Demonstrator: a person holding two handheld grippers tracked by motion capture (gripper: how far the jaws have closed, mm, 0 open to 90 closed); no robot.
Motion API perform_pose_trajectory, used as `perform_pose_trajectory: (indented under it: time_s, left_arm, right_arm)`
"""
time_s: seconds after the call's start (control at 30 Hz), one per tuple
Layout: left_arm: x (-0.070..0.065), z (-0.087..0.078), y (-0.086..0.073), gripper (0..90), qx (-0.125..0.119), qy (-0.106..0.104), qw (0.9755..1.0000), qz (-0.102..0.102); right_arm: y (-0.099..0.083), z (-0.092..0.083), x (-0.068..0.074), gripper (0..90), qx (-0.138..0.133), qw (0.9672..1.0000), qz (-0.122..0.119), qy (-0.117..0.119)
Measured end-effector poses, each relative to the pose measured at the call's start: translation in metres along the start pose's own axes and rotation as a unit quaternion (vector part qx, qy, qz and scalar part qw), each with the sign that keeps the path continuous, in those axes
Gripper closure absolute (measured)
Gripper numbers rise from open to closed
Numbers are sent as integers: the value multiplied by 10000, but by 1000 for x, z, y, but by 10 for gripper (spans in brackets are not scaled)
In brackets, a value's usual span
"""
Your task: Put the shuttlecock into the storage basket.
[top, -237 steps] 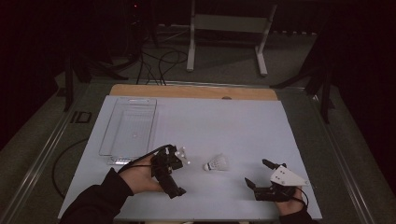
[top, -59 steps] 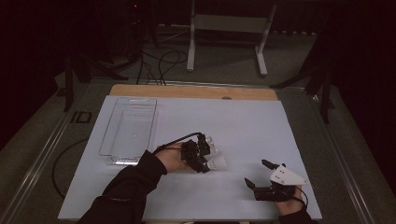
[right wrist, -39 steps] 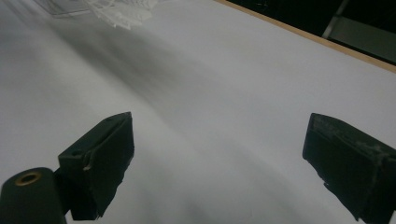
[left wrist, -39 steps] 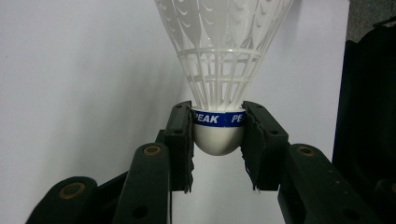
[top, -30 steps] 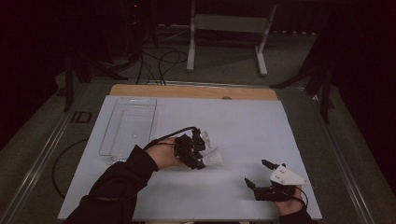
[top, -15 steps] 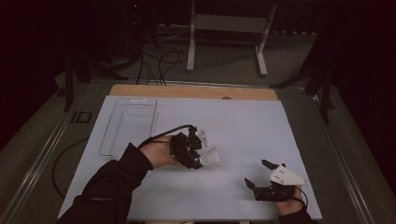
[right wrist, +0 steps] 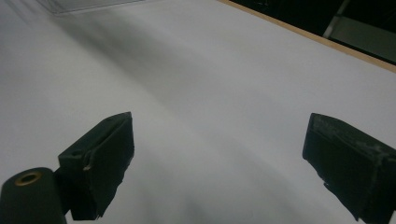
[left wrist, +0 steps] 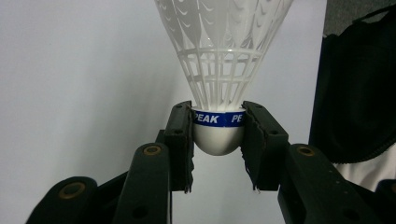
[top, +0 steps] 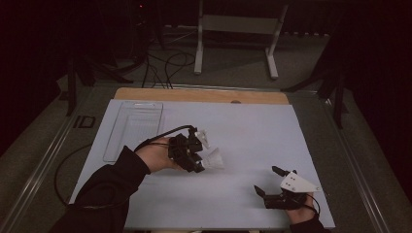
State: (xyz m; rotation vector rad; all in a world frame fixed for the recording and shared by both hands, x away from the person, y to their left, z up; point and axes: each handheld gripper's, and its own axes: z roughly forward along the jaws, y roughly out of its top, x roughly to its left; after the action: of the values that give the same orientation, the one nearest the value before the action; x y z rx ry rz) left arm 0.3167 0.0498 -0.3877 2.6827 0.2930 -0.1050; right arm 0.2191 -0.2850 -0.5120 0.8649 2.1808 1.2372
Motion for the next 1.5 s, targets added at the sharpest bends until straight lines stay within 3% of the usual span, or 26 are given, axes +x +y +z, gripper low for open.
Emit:
perform_pose_trajectory:
  time_s: [0.63,1.5]
  left_arm:
    - [11,-29,-26,667,-16,256,9992,-315]
    - [21,-63,-70,667,-184,545,9948,-836]
  right_arm:
    - [0,1,0,88,-1,10000,-10,-7]
    - [0,2,0,88,8,10000,-40,-8]
